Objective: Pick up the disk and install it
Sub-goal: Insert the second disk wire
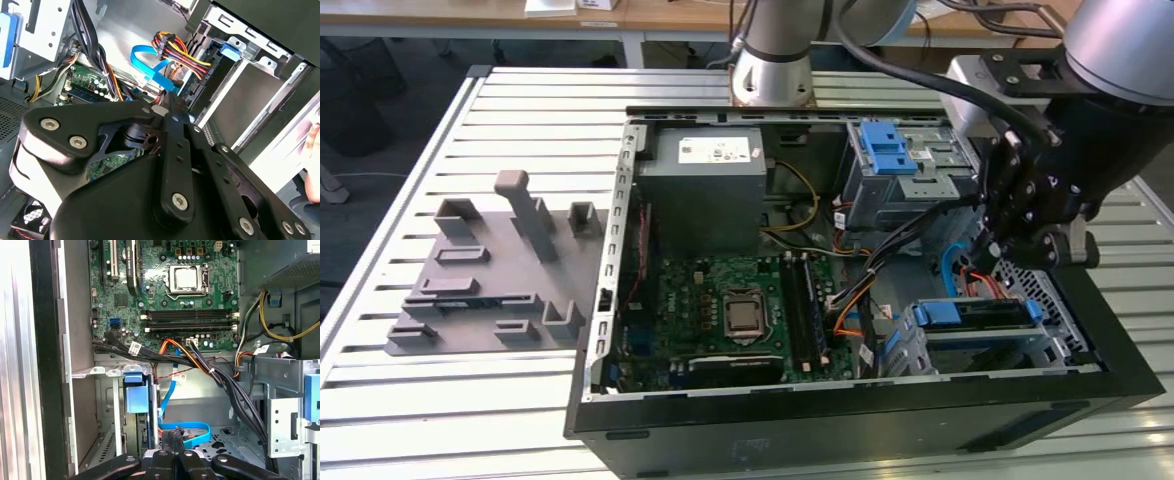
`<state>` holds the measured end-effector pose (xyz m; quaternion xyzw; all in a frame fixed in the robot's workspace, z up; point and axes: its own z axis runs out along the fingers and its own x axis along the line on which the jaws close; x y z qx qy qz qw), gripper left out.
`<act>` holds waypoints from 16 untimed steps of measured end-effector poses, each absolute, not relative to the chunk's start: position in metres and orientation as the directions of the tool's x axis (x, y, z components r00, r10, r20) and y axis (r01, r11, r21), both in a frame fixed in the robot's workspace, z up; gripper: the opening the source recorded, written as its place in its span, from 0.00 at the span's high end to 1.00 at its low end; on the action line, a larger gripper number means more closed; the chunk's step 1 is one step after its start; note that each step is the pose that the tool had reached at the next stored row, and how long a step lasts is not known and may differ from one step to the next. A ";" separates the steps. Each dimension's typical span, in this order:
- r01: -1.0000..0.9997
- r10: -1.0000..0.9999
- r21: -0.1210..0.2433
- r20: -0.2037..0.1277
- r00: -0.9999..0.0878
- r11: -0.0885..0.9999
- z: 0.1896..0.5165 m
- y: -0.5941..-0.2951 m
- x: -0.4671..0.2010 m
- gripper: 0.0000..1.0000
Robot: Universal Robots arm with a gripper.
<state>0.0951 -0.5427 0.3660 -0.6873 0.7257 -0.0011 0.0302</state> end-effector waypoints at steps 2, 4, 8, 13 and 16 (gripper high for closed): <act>-0.998 -0.998 -0.042 -0.032 -0.054 0.056 0.366 -0.541 0.096 0.89; -0.998 -0.998 -0.041 -0.017 -0.055 0.055 0.366 -0.539 0.096 0.82; -0.998 -0.998 -0.040 -0.001 -0.056 0.056 0.366 -0.536 0.098 0.82; -0.998 -0.998 -0.037 -0.001 -0.057 0.057 0.364 -0.534 0.099 0.75; -0.998 -0.998 -0.035 -0.001 -0.059 0.059 0.362 -0.533 0.099 0.75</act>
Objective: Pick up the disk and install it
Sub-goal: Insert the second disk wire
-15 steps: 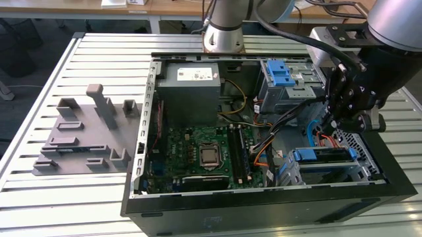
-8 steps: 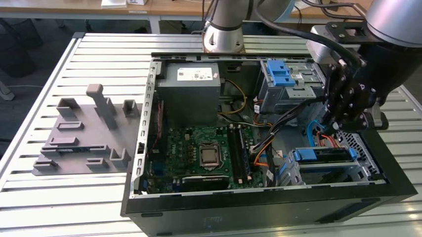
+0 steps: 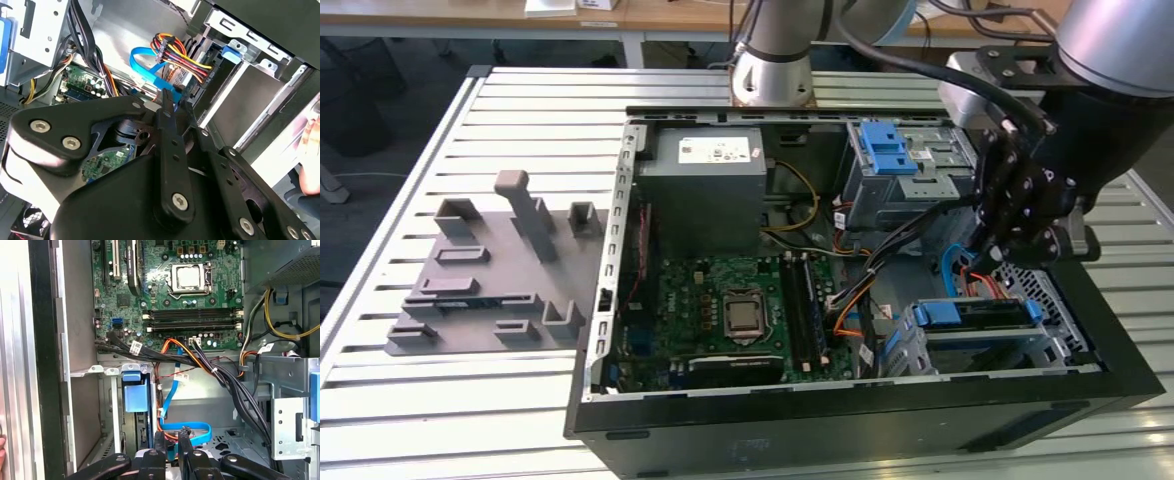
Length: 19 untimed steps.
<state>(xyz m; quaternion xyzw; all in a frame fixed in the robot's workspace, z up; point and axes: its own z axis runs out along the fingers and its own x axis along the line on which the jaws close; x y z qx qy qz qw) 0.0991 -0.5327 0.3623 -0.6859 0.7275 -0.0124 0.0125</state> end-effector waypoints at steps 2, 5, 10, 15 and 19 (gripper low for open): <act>-0.998 -0.998 -0.034 -0.001 -0.060 0.060 0.362 -0.532 0.099 0.75; -0.998 -0.998 -0.034 -0.001 -0.060 0.060 0.360 -0.532 0.100 0.75; -0.998 -0.998 -0.033 0.000 -0.061 0.061 0.357 -0.532 0.101 0.75; -0.998 -0.998 -0.033 0.000 -0.061 0.061 0.355 -0.532 0.101 0.75; -0.998 -0.998 -0.033 -0.001 -0.061 0.061 0.355 -0.532 0.101 0.76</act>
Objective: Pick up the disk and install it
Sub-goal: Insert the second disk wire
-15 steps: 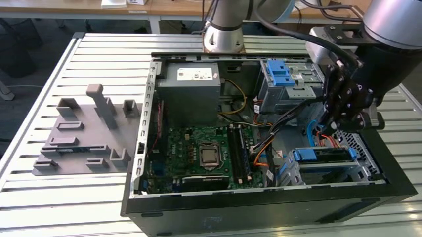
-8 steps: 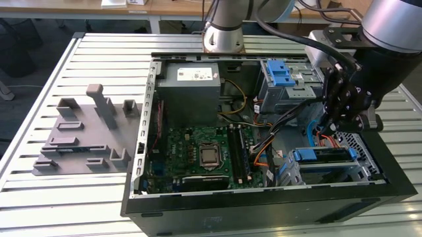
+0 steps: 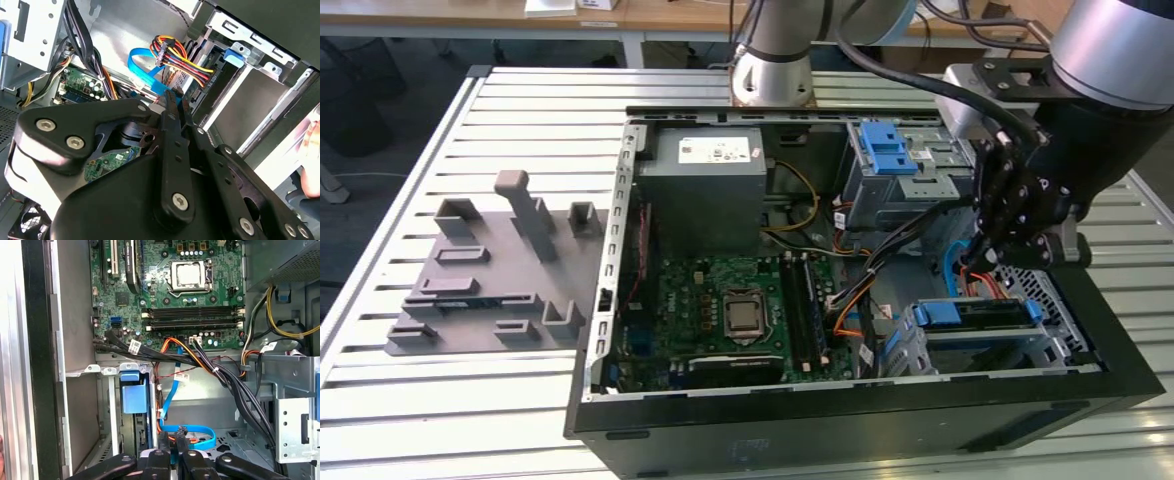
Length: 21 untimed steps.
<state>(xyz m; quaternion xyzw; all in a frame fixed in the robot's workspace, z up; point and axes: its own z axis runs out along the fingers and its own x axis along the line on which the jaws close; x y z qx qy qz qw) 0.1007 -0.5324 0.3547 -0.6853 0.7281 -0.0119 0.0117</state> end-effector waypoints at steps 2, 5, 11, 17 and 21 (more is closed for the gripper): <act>-0.998 -0.998 -0.033 -0.003 -0.061 0.061 0.354 -0.532 0.101 0.84; -0.998 -0.998 -0.033 -0.010 -0.060 0.060 0.354 -0.533 0.100 0.84; -0.997 -0.998 -0.060 -0.014 -0.055 0.056 0.352 -0.535 0.094 0.84; -0.997 -1.000 -0.068 -0.015 -0.024 0.025 0.349 -0.539 0.093 0.84; -0.998 -1.000 -0.070 -0.015 0.005 -0.004 0.347 -0.541 0.092 0.84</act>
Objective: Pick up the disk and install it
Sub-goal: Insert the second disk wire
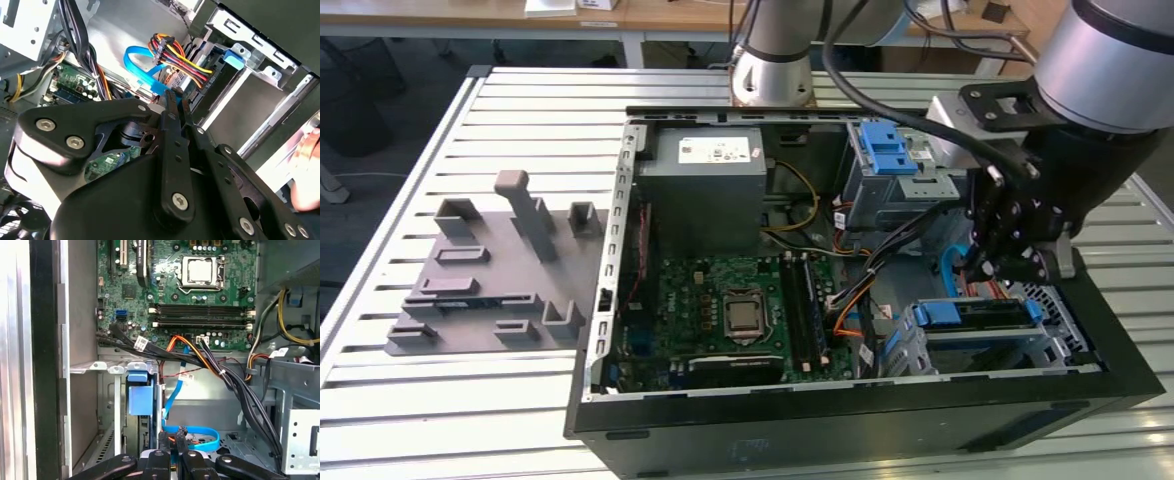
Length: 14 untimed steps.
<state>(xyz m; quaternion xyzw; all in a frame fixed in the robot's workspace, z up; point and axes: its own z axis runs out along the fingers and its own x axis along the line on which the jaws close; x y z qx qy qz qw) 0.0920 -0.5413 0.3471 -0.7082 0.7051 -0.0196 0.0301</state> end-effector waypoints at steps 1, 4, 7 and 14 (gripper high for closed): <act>-0.997 -1.000 -0.072 -0.015 0.007 -0.006 0.347 -0.543 0.091 0.84; -0.997 -1.000 -0.075 -0.015 0.011 -0.009 0.346 -0.548 0.089 0.84; -0.997 -1.000 -0.079 -0.015 0.014 -0.013 0.346 -0.551 0.089 0.84; -0.995 -1.000 -0.097 -0.016 0.027 -0.026 0.343 -0.556 0.087 0.84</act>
